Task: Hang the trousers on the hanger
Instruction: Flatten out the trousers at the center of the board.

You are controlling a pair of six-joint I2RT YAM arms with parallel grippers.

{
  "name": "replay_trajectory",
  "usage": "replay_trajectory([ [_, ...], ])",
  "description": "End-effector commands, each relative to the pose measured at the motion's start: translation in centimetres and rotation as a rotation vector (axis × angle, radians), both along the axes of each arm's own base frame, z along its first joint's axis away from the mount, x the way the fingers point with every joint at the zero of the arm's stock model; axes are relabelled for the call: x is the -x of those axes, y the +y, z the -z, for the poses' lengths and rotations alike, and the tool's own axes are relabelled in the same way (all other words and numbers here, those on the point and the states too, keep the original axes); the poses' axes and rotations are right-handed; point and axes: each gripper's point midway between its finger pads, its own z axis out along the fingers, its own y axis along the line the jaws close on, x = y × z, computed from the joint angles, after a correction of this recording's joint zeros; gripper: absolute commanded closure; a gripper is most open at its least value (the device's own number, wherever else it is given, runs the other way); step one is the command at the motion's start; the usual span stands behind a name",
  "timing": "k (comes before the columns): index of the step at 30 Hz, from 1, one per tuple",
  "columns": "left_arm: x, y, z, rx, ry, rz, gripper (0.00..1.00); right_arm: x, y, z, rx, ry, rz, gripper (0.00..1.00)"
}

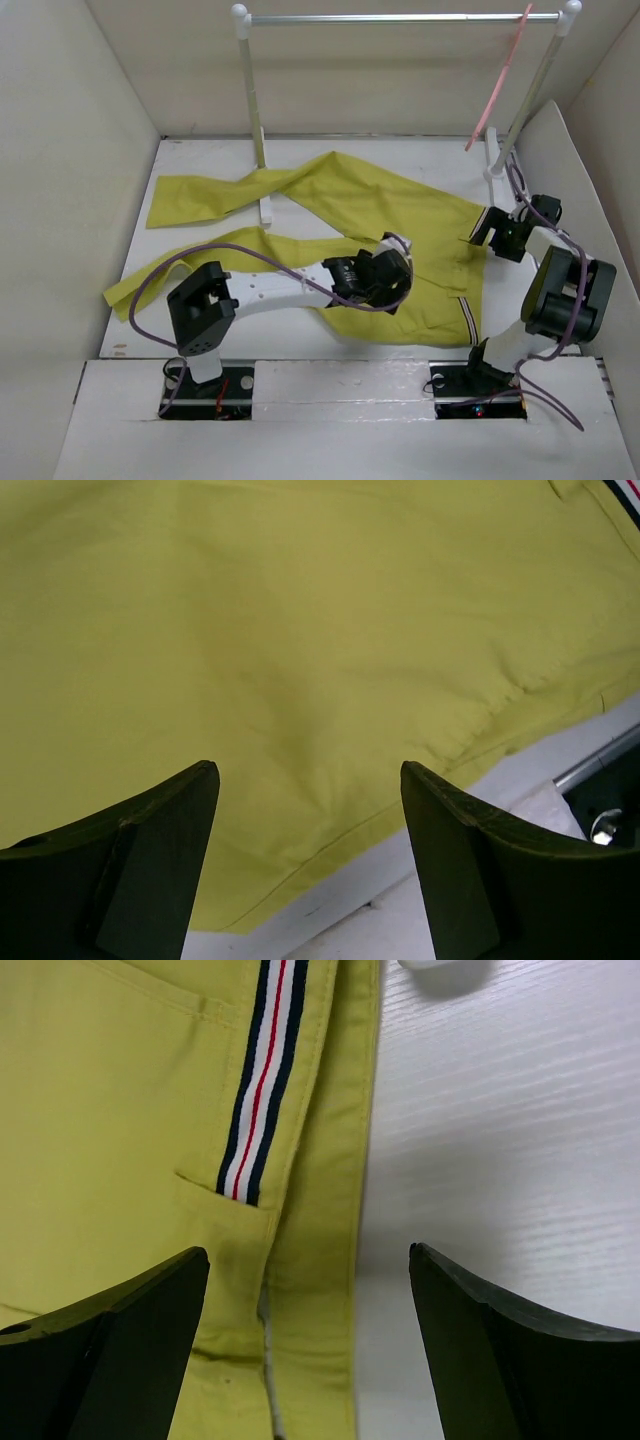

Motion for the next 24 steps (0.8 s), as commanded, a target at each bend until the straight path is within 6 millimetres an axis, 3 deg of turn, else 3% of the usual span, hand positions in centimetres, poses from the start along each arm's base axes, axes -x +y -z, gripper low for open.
replay_trajectory([
  [1, 1.1, -3.0, -0.5, 0.078, 0.003, 0.132, 0.30, -4.1, -0.4, -2.2, 0.021, -0.146, -0.091, 0.13],
  [4, 2.3, -3.7, 1.8, 0.032, 0.034, 0.221, 0.29, -3.7, -1.0, 0.1, -0.011, -0.075, -0.030, 0.13],
  [9, 2.7, -2.8, 4.9, -0.060, 0.071, 0.240, 0.35, -3.2, 0.2, 2.6, -0.075, -0.030, -0.026, 0.23],
  [12, 2.9, -2.2, 5.7, -0.078, 0.084, 0.233, 0.42, -2.9, 0.7, 3.0, -0.079, -0.021, -0.037, 0.46],
  [14, 3.1, -1.9, 6.1, -0.084, 0.091, 0.230, 0.47, -2.8, 1.1, 2.9, -0.091, -0.039, -0.039, 0.73],
  [16, 3.3, -1.9, 6.2, -0.085, 0.101, 0.239, 0.48, -2.9, 2.1, 2.5, -0.136, -0.072, -0.068, 0.92],
  [18, 3.6, -1.7, 6.8, -0.091, 0.113, 0.248, 0.49, -3.7, 2.3, 1.0, -0.140, -0.132, -0.075, 1.00],
  [20, 3.9, -1.4, 7.4, -0.106, 0.125, 0.271, 0.54, -4.3, 2.6, -0.7, -0.150, -0.188, -0.090, 1.00],
  [24, 5.6, -1.6, 8.5, -0.105, 0.198, 0.345, 0.68, -5.6, 0.4, -8.2, -0.016, -0.330, -0.055, 1.00],
])
